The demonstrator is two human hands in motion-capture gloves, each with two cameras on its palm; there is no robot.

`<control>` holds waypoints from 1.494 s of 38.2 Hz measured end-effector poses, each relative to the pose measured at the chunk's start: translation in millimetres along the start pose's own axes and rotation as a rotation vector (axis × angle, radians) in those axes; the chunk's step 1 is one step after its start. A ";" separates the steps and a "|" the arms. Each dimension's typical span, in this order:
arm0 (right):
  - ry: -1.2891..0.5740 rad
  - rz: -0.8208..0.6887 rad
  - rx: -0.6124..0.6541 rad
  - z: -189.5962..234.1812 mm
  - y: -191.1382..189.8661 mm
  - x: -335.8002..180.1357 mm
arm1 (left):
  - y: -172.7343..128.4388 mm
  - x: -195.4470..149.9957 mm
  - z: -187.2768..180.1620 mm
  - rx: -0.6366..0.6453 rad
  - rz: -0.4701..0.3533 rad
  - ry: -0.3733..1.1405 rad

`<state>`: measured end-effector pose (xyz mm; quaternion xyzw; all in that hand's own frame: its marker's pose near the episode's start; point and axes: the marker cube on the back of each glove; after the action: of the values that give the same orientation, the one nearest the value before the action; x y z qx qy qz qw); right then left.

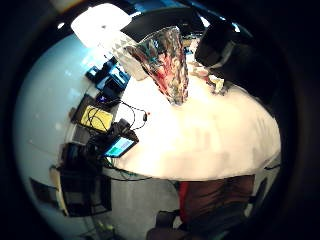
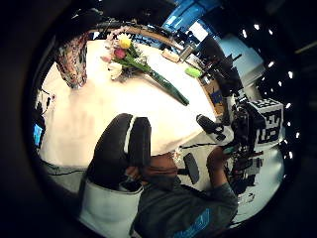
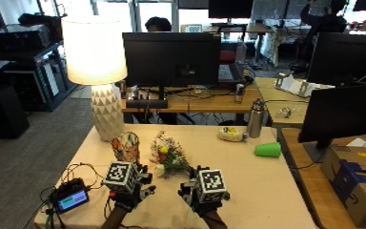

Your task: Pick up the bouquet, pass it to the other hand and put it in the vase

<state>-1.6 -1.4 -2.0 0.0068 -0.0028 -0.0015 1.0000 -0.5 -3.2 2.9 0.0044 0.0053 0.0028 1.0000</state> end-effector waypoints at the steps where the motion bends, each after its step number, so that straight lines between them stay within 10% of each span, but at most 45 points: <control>1: 0.000 -0.001 0.001 0.0 -0.3 0.0 | -0.4 -0.5 0.5 0.000 0.000 0.001; 28: 0.037 -0.026 -0.021 1.4 -0.6 3.3 | 3.0 -2.4 -4.2 -0.018 -0.008 0.029; 57: -0.045 0.243 -0.060 93.4 -61.3 154.1 | 8.6 -0.3 -0.5 0.001 0.000 0.035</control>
<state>151.8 -64.4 91.3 -0.0234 -0.0261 0.1192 0.9922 -0.9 5.3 2.5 0.0049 0.0230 0.0030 0.9997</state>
